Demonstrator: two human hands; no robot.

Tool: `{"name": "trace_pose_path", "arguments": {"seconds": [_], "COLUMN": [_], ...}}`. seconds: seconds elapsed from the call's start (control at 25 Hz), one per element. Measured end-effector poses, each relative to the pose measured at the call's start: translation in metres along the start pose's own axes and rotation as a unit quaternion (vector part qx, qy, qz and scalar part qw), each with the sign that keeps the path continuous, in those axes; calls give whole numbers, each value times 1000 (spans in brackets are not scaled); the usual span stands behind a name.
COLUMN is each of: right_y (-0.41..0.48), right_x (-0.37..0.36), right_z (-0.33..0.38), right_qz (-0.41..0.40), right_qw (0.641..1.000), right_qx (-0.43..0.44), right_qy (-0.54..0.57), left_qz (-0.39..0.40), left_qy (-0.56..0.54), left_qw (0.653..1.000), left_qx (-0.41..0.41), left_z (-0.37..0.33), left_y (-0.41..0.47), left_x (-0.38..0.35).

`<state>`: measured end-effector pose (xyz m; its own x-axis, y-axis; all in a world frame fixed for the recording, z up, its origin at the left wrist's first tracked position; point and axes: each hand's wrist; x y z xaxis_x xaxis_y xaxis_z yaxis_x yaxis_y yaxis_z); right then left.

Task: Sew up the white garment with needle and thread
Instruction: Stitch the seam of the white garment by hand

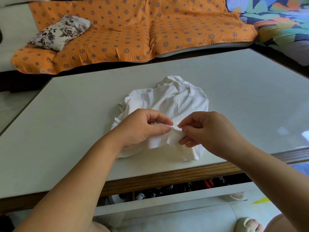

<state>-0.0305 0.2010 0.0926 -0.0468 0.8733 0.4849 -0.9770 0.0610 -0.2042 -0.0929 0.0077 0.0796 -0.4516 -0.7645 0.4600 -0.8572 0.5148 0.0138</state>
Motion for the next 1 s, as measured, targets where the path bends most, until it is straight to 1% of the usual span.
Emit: {"name": "trace_pose_path", "arguments": {"seconds": [0.2, 0.6, 1.0], "right_y": [0, -1, -1], "right_x": [1, 1, 1], "right_z": [0, 1, 0], "right_qz": [-2, 15, 32], "right_qw": [1000, 999, 999], "right_qx": [1, 2, 4], "right_qy": [8, -31, -25], "left_qz": [7, -5, 1], "left_qy": [26, 22, 14], "left_qw": [1000, 1000, 1000], "left_qx": [6, 12, 16], "left_z": [-3, -1, 0], "left_y": [-1, 0, 0], "left_x": [-1, 0, -1]}}
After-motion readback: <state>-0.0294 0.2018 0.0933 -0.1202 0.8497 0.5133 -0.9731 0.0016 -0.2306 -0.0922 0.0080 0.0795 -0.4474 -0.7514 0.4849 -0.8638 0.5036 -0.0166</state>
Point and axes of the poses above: each hand's wrist, its own y-axis towards the middle knuckle, its own x-axis out of the back of the hand, z = x × y, and after that the axes turned 6 degrees about -x, right-handed
